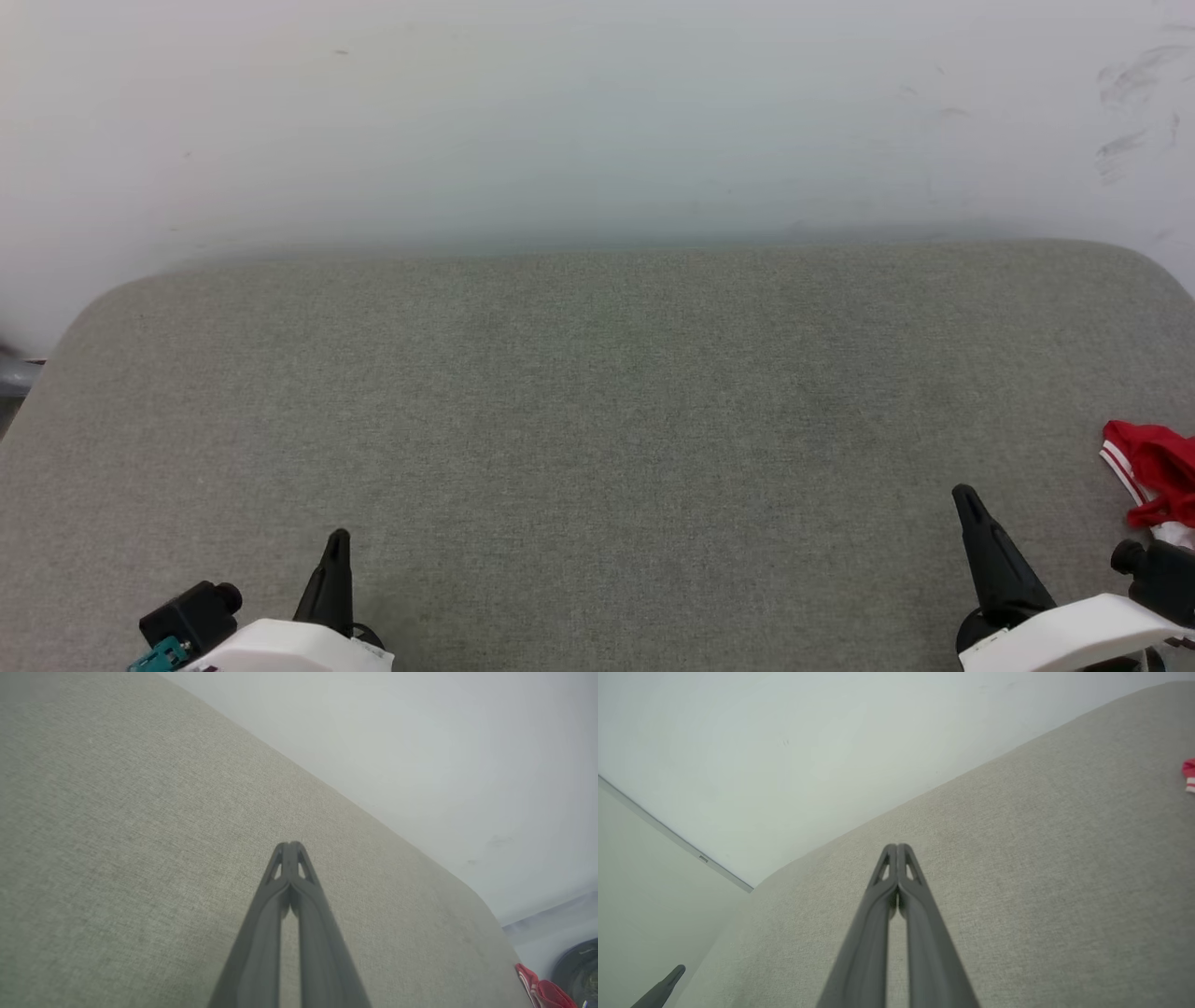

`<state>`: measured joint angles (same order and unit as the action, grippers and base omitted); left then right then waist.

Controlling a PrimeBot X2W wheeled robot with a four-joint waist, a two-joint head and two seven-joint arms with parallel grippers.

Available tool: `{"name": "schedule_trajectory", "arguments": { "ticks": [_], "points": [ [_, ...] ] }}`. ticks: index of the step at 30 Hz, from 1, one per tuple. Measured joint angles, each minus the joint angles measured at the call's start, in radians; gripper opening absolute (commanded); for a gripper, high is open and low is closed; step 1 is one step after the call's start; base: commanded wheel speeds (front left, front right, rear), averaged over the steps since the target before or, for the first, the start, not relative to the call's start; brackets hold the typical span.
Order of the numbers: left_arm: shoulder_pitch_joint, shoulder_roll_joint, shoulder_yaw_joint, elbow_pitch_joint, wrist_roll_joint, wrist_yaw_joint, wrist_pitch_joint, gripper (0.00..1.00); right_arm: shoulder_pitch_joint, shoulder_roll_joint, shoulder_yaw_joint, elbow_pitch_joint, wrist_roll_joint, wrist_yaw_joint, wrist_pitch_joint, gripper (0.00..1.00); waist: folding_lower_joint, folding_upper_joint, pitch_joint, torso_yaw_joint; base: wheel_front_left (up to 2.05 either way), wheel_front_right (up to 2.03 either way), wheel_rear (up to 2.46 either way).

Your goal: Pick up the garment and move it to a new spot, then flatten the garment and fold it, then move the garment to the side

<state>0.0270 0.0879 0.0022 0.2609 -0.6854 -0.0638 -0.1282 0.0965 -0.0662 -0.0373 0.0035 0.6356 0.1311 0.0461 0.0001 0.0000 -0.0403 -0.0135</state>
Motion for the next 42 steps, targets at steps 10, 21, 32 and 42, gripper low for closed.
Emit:
{"name": "schedule_trajectory", "arguments": {
  "ticks": [10,21,32,42],
  "points": [
    [-0.020,-0.005,0.014,-0.002,-0.138,-0.008,0.037,0.00,-0.027,-0.004,-0.002,0.035,0.151,0.000,0.003,0.00,0.0000,0.0000,0.004,0.001,0.00,0.00,0.00],
    [-0.041,-0.009,0.035,-0.004,-0.297,-0.019,0.078,0.00,-0.061,-0.007,-0.006,0.076,0.326,0.000,0.007,0.00,0.0000,0.0000,0.010,0.003,0.00,0.00,0.00],
    [-0.057,-0.015,0.049,-0.006,-0.416,-0.029,0.109,0.00,-0.082,-0.008,-0.012,0.107,0.456,0.000,0.012,0.00,0.0000,0.0000,0.015,0.005,0.00,0.00,0.00],
    [-0.073,-0.021,0.063,-0.007,-0.515,-0.035,0.136,0.00,-0.105,-0.008,-0.017,0.133,0.563,0.000,0.016,0.00,0.0000,0.0000,0.020,0.006,0.00,0.00,0.00]
  ]
}}
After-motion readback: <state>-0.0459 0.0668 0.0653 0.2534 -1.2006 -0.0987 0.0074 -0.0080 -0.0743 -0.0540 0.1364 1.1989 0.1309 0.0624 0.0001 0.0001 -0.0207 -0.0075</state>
